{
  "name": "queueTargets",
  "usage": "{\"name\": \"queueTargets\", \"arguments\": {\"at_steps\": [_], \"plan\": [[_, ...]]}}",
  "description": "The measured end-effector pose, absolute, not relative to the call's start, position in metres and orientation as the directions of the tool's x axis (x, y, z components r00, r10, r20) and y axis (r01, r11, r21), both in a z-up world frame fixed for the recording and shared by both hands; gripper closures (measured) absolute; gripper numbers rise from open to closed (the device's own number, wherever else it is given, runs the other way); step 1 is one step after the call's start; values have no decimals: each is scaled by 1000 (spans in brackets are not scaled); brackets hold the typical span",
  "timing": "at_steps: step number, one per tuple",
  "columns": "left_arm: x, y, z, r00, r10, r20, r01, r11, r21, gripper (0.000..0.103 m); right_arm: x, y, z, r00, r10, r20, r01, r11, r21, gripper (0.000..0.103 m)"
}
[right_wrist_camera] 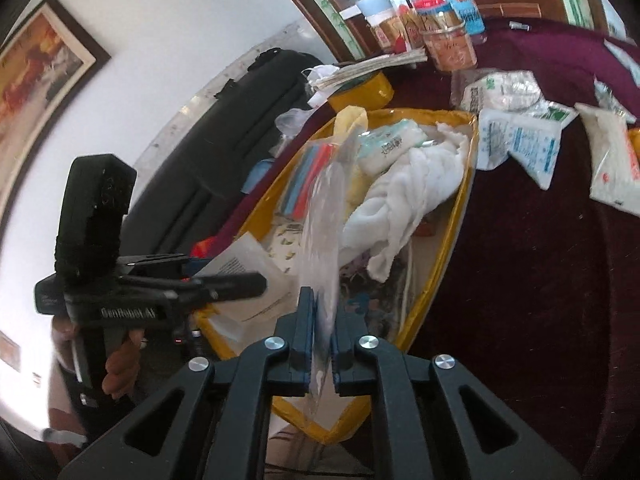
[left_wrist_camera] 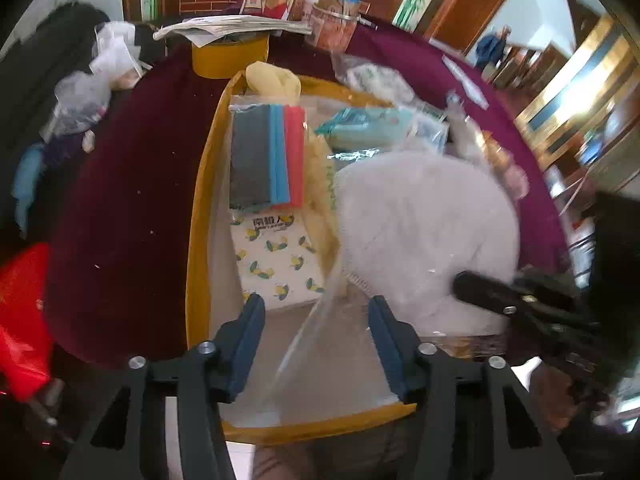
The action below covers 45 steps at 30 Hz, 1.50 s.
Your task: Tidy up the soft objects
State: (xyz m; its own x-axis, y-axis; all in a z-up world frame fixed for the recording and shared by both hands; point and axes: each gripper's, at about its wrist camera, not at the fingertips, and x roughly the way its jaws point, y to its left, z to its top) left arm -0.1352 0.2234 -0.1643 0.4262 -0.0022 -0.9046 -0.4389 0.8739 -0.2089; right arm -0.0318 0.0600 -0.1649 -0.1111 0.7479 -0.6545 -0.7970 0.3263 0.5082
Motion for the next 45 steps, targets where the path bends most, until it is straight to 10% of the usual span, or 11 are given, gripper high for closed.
{"name": "queueTargets", "arguments": {"at_steps": [4,11,27,45], "plan": [[-138,217,-153,383,166,-909,-491,870,-49,44,-45,55,-156,12,725,-688,-860,358,363,57],[-147,210,-111,465,363,-807,-587,809,25,24,-67,42,-136,168,708,-686,-939,327,109,38],[-117,159,-94,693,190,-696,-505,816,-280,24,-23,-1,-148,101,714,-693,-889,377,259,36],[-68,96,-102,692,112,-713,-400,882,-249,23,46,-48,-163,224,715,-663,-688,597,412,37]]}}
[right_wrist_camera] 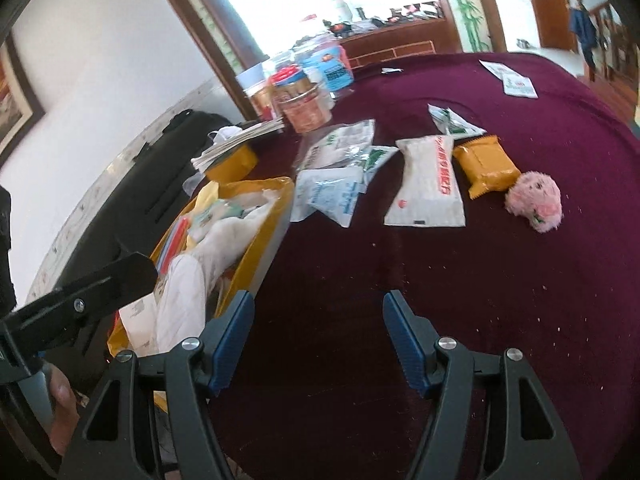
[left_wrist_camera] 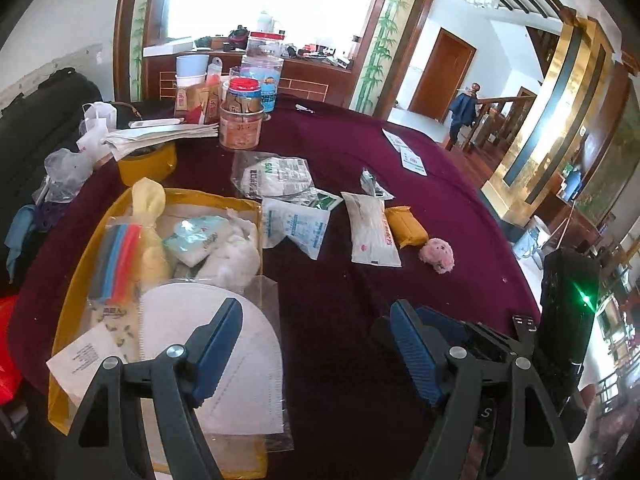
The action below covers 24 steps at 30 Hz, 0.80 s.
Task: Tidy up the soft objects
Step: 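Reach right gripper toward the orange packet beside the pink plush toy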
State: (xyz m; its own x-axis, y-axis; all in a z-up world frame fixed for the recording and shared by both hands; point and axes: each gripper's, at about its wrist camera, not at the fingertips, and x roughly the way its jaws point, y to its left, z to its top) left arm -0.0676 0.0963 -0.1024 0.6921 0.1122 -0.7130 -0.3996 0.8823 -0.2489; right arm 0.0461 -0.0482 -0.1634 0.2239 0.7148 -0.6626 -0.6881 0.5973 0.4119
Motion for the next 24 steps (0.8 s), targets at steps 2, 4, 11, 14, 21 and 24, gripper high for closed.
{"name": "queueTargets", "arguments": {"at_steps": [2,4,11,14,21,24], "plan": [[-66,95,-103,694,116,-710,-401,882,-248,23,49,-50,-165,236,708,-666,-678,611,408,37],[-64,94,-103,697,121,-707,-401,883,-244,23,53,-52,-165,258,700,-666,-660,631,407,37],[-60,95,-109,695,170,-699,-436,872,-222,23,65,-58,-170,265,701,-662,-612,652,447,37],[-58,96,-109,692,185,-697,-443,872,-208,23,69,-58,-171,275,692,-667,-603,665,441,37],[-51,97,-113,688,182,-703,-448,868,-213,23,76,-64,-174,279,691,-667,-581,674,455,37],[-45,95,-115,684,171,-709,-440,872,-215,23,77,-65,-173,279,690,-668,-587,673,450,37]]}}
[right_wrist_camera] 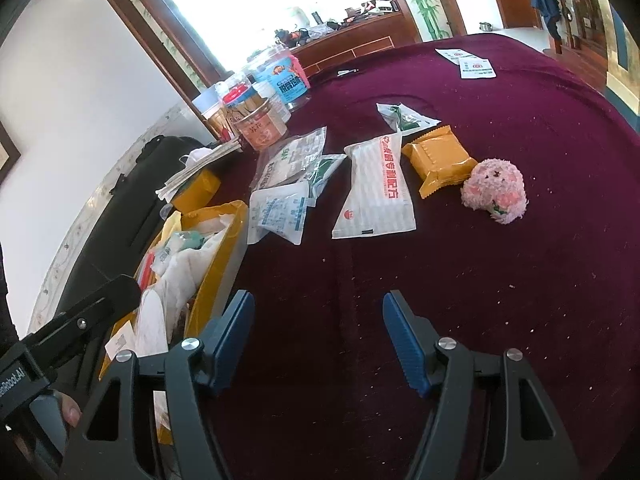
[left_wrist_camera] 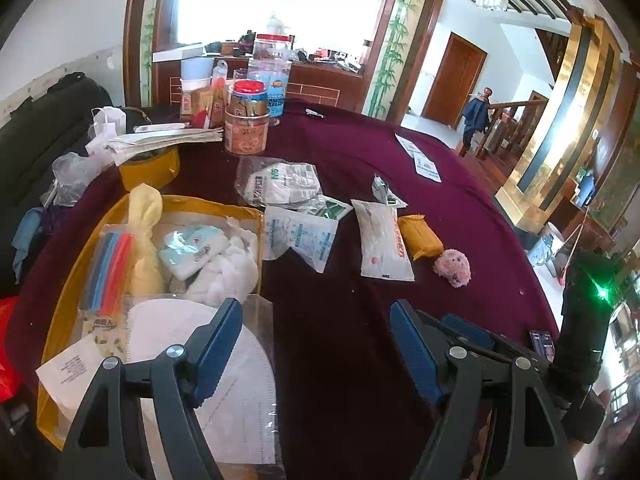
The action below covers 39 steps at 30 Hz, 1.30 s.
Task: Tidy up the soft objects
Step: 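Reach right gripper toward the orange packet beside the pink plush toy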
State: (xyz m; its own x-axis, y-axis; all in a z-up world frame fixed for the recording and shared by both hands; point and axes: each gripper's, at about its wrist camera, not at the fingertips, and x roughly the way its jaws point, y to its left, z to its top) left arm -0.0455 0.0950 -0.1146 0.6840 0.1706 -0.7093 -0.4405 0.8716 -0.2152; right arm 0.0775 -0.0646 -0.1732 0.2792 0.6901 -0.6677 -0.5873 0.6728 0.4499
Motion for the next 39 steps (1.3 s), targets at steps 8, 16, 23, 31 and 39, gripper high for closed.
{"name": "queueTargets", "arguments": {"at_steps": [8,16,23,31,39], "plan": [[-27,93,-120,665,131,-735,-432,870,-236,22,88,-72,-173,275,700,-659,-601,660,450,37],[-9,98,-129,641,76,-764,-423,865,-269,22,116,-83,-163,313,692,-651,-577,683,448,37],[-1,101,-131,636,58,-769,-429,856,-290,21,170,-65,-144,348,617,-706,-542,747,386,36],[11,98,-131,627,58,-776,-427,859,-281,21,232,-45,-170,435,509,-743,-522,815,253,36],[30,91,-140,605,41,-795,-421,864,-276,21,238,-52,-189,396,555,-732,-515,794,324,36]]}}
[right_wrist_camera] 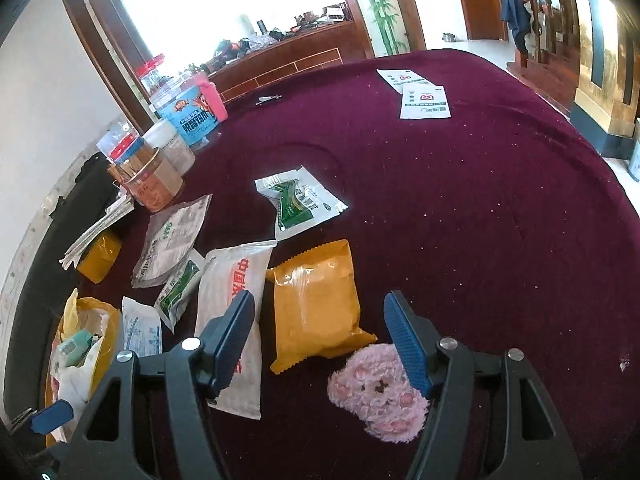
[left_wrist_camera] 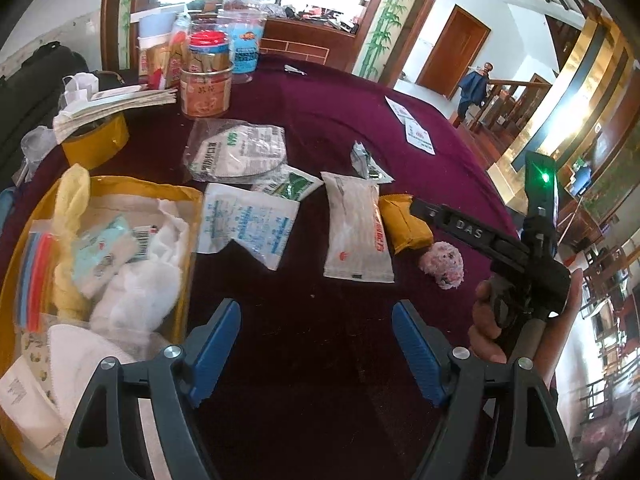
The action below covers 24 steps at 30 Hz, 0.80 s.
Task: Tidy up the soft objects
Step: 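Reach right gripper toward the orange packet beside the pink plush toy, then close right gripper on the orange packet while left gripper grasps the white red-print packet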
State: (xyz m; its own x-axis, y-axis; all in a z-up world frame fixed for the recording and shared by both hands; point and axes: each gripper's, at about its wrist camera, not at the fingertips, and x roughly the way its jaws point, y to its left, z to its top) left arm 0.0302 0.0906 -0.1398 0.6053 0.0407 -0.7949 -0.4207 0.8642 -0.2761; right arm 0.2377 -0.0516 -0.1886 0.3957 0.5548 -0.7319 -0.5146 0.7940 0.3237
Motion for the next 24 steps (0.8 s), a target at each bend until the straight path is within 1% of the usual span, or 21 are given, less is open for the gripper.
{"name": "queueTargets", "arguments": {"at_steps": [8,11,14,18,24], "plan": [[46,83,-146,591,38,-806,-414,872,-262,21,249,-46,-210,368,497,-785,-472,828,303,36],[53,84,-150,578,51,-814,-425,871,-247,21,249,-45,-212,355,508,-785,-475,821,317,36],[60,89,-157,556,57,-829,-447,861,-241,21,247,-47,-210,364,512,-778,-476,820,317,40],[68,93,-162,540,60,-839,-468,850,-240,21,247,-50,-209,345,547,-763,-477,802,359,40],[81,88,-169,515,51,-855,-465,855,-229,21,244,-37,-213,344,508,-789,-500,811,304,40]]}}
